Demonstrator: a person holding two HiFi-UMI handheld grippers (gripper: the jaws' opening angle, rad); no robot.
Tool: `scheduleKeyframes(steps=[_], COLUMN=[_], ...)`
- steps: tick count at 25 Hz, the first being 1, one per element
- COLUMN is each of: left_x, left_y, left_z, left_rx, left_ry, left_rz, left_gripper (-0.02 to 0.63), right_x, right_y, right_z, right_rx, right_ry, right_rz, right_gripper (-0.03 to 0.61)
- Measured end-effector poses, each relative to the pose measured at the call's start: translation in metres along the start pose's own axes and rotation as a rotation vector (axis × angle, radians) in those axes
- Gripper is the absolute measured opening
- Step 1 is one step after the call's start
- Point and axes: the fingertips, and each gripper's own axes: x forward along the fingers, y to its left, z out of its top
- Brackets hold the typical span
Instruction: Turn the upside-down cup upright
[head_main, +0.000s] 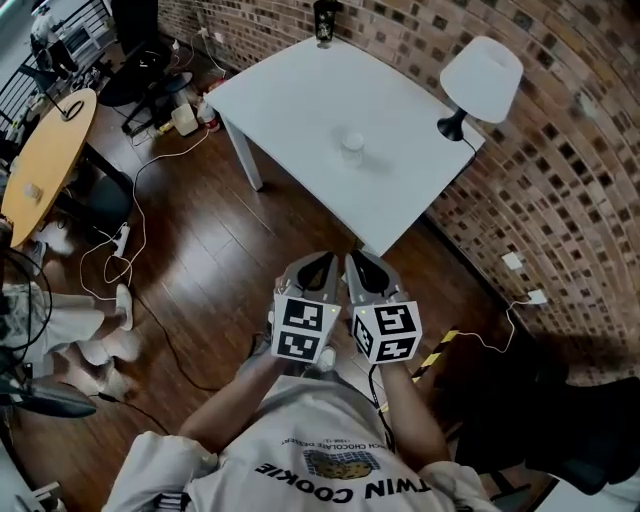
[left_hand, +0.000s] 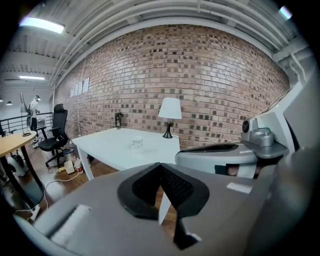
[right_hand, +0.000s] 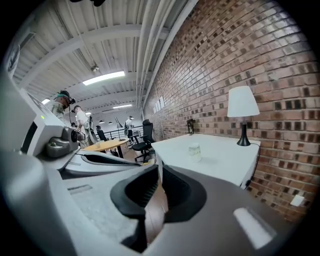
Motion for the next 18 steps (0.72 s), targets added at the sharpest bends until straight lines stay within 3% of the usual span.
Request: scheduleKeyframes(steps=[6,18], left_x=[-0.035,-0.111], left_y=[-0.009,0.014], left_z=[-0.011,-0.037], left_rx=[0.003,-0.031], left_ry=[0.006,-0.022], left_rz=[-0.001,-0.03], left_gripper=[0.003,0.003], right_x=[-0.023,-0.041], right_y=[0.028,0.106], right_z=[-0.008,-0.02], right_rx=[0.016,0.009], right_ry=[-0.008,-0.02], right_rz=[0.004,-0.044], right_gripper=[0.011,0.011])
